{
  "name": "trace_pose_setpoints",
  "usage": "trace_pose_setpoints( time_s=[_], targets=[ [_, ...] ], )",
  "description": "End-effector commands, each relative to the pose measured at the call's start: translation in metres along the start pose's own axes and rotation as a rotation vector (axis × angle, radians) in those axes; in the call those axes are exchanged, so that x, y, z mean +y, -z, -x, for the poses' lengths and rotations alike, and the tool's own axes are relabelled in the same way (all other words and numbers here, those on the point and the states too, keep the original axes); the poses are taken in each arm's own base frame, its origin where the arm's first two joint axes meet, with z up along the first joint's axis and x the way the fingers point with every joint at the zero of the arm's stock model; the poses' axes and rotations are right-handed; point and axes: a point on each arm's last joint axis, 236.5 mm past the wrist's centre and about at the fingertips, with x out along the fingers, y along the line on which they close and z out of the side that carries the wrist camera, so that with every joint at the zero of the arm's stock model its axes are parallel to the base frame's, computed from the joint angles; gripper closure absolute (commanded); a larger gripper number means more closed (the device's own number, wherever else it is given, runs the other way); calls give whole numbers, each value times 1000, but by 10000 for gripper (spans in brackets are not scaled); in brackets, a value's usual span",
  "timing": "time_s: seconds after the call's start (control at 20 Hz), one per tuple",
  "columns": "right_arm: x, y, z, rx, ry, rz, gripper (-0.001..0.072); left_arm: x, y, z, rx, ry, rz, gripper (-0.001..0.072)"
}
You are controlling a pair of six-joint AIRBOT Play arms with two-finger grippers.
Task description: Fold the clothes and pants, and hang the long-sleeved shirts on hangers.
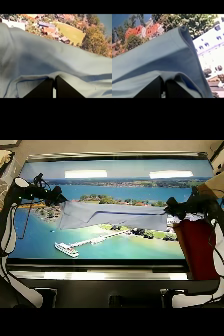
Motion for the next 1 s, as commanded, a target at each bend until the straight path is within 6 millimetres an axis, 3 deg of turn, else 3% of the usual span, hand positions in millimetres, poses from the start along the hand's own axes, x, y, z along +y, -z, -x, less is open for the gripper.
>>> trace_pose_setpoints(
  time_s=[0.0, 0.15, 0.3, 0.35, 0.4, 0.45, 0.5, 0.55, 0.6, 0.75, 0.85, 0.95],
  targets=[
    [2, 0, -23, -3, 4, -16, 674, 6, -22, -17, -64, -1, 33, 691],
    [12, 6, -46, -13, 7, 17, 673, 15, -34, -31, -109, -5, 66, 690],
    [9, 9, -59, -11, 20, -20, 660, 27, -27, -46, -75, -28, 72, 683],
    [6, 9, -59, -8, 31, -23, 577, 28, -26, -46, -71, -28, 72, 577],
    [7, 11, -57, -2, 32, -30, 494, 26, -28, -43, -77, -25, 70, 389],
    [12, 11, -50, 7, 26, -18, 377, 20, -31, -35, -82, -19, 58, 210],
    [19, 9, -38, 20, 18, -6, 311, 12, -35, -22, -89, -11, 35, 155],
    [22, 3, -23, 26, 15, 4, 283, 3, -39, -5, -94, -7, 0, 155],
    [17, -7, -6, 27, 22, 5, 182, -6, -43, 15, -103, -16, -41, 155],
    [-14, -35, 29, 19, -9, -111, 83, -15, -44, 76, -161, -139, -148, 153],
    [-29, -33, 32, 65, -49, -161, 30, -14, -38, 109, -183, -243, -190, 153],
    [-41, -21, 17, 129, -45, -150, 25, -19, -30, 127, -198, -299, -220, 152]
  ],
)
